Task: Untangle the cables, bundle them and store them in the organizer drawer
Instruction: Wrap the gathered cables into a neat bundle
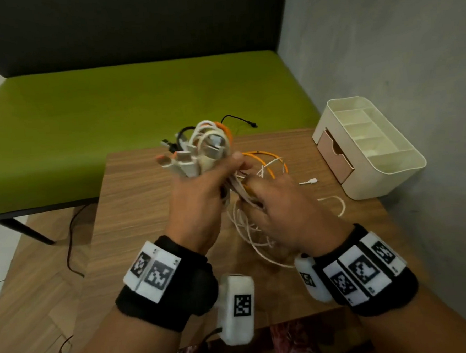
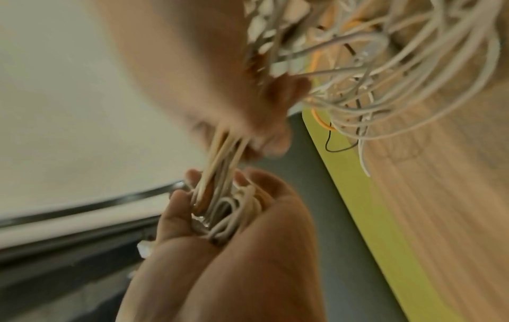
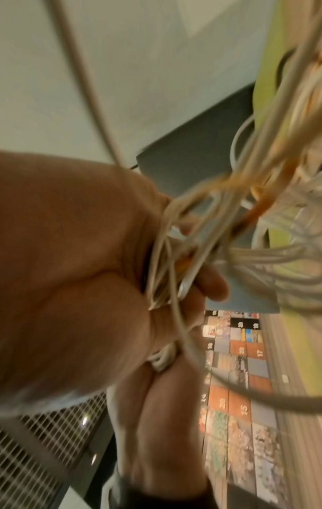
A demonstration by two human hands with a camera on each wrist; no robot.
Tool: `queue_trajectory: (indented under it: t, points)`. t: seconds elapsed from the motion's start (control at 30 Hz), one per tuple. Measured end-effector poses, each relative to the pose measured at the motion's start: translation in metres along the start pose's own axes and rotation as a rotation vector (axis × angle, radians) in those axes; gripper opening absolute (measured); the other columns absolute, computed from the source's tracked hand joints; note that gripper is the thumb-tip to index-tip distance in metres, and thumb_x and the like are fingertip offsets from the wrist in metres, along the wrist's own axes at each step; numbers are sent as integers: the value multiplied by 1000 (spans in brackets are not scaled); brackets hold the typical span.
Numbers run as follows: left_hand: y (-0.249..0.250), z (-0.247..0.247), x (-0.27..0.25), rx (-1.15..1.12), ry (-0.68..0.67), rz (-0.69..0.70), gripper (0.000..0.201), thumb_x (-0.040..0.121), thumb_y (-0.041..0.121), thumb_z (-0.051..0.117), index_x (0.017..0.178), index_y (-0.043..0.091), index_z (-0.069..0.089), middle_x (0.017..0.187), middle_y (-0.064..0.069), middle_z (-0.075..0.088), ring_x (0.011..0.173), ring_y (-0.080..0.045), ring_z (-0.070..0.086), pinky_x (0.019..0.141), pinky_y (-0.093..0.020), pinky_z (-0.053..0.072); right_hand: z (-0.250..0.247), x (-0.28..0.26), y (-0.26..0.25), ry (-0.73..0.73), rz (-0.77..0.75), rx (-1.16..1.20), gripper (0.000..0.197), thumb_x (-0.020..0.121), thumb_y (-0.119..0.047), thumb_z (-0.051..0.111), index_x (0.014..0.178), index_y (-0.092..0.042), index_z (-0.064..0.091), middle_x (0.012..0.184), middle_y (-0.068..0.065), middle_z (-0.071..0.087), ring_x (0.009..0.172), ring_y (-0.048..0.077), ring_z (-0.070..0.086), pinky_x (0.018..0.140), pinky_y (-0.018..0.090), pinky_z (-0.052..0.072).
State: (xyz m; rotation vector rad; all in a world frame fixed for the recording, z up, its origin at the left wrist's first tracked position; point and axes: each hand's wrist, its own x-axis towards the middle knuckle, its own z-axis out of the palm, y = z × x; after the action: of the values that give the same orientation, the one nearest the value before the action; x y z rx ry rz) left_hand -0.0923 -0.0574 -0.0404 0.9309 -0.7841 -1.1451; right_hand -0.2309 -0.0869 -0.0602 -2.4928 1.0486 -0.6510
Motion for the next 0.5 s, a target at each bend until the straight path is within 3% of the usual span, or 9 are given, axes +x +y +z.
queue_trajectory:
  t: [0.07,0.13,0.23,0.33,0.43,0.5]
  points:
    - [10,-2,1,-286,-88,-100,7,83,10,63,78,7,63,60,0,59,65,-14,63,68,-28,54,-3,0,14,-60,114,-69,21,87,-30,66,107,-28,60,82,-10,61,88,24,63,79,36,44]
    - [20,-10,4,-468,-179,-101,17,86,17,58,71,17,50,52,8,44,55,-9,52,67,-28,52,-7,2,32,-99,265,-254,19,86,-37,67,103,-35,57,95,-14,55,107,21,54,94,42,38]
    - [25,-22,7,-510,-243,-57,33,81,21,69,73,21,37,49,12,31,46,-4,36,57,-24,43,-10,5,57,4,416,-404,31,80,-51,71,102,-33,60,112,-12,58,117,21,46,99,46,29]
    - [27,-27,8,-532,-212,-45,37,79,25,72,70,21,36,46,12,29,42,-3,30,51,-22,35,-3,11,67,138,382,-454,62,67,-64,74,117,-32,54,131,-6,50,128,25,41,101,50,30]
    - [37,-36,13,-562,-147,-13,34,84,30,63,68,21,34,41,12,30,38,-2,30,47,-19,32,2,8,76,25,476,-520,107,61,-78,68,147,-36,19,158,0,14,146,34,13,111,62,19]
    - [40,-45,16,-558,-82,-9,33,85,32,61,67,22,35,40,12,29,37,-3,29,46,-19,31,3,3,84,-105,593,-477,129,55,-85,65,149,-44,-11,164,-1,-5,150,36,-1,113,67,11]
